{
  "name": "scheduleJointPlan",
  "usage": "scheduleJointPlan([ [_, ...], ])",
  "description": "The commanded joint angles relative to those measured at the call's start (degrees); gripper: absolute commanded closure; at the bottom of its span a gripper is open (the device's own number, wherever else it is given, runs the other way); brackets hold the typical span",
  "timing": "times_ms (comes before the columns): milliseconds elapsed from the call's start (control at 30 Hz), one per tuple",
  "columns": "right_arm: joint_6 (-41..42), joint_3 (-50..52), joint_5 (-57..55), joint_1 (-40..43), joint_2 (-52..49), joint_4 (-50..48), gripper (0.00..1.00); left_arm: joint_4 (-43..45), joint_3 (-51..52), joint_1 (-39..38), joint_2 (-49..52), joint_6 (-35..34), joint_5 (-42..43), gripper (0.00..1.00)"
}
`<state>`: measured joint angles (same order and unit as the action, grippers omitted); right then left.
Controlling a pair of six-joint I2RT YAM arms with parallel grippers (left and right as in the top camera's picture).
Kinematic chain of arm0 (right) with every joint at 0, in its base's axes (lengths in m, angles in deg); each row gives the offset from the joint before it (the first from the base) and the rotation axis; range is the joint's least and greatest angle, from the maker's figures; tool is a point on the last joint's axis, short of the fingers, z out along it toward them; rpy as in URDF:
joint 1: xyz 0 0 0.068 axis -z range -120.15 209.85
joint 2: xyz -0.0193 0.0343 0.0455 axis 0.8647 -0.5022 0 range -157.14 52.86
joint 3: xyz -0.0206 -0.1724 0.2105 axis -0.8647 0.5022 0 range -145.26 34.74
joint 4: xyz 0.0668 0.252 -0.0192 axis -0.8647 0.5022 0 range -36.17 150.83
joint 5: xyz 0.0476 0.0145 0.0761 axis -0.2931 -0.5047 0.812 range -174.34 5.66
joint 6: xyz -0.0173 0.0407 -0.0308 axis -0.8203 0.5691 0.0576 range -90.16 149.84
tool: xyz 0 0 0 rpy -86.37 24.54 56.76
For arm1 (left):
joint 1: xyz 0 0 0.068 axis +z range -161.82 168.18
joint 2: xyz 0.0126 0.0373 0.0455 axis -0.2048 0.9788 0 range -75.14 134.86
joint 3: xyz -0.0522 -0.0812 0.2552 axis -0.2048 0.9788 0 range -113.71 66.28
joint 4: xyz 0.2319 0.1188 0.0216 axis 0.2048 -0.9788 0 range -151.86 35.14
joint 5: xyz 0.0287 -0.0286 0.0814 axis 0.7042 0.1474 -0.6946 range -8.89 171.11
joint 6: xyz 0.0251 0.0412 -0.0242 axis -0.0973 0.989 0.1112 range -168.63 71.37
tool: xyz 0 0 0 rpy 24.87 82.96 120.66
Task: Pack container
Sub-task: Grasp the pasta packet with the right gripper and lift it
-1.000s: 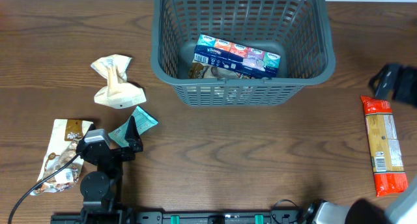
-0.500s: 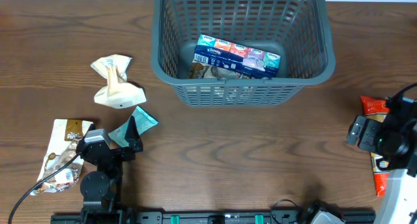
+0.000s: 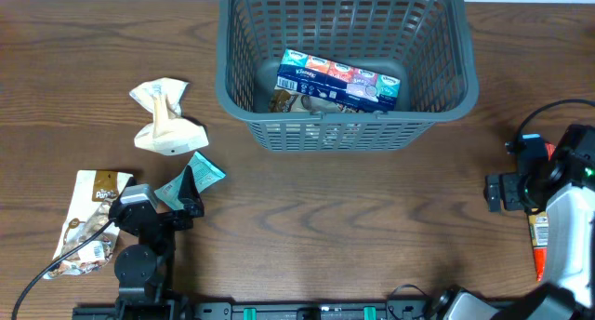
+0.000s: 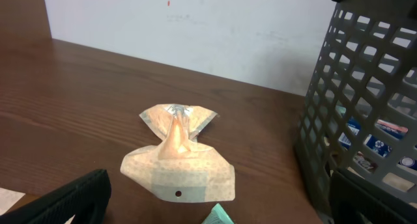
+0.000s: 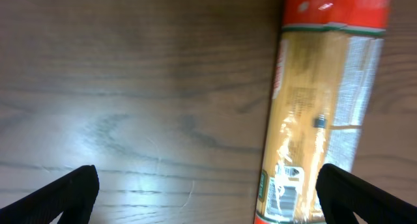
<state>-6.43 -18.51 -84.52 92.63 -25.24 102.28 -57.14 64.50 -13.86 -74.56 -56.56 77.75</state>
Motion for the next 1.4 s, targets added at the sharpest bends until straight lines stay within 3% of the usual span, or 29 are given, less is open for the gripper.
scheduleJointPlan([
  [0, -4.6, 0.3, 4.3, 3.6, -2.1, -1.7, 0.01, -1.5, 1.6, -0.2, -0.3, -0.5, -0.3, 0.01],
  [300, -7.3, 0.3, 8.2, 17.9, -5.2, -3.5, 0.01, -1.5, 1.5, -0.2, -0.3, -0.5, -0.3, 0.01],
  [633, -9.1, 0.1, 7.3, 24.6, -8.3, -8.2, 0.01, -1.5, 1.6, -0.2, -0.3, -0.5, -0.3, 0.01],
  [767, -12.6, -0.4, 7.3, 25.0, -11.3, -9.2, 0.01, -1.5, 1.6, -0.2, -0.3, -0.6, -0.3, 0.01],
  [1367, -11.3, -13.2, 7.1, 22.4, -23.6, -9.9, 0.01, -1.5, 1.6, -0.2, -0.3, -0.6, -0.3, 0.01],
])
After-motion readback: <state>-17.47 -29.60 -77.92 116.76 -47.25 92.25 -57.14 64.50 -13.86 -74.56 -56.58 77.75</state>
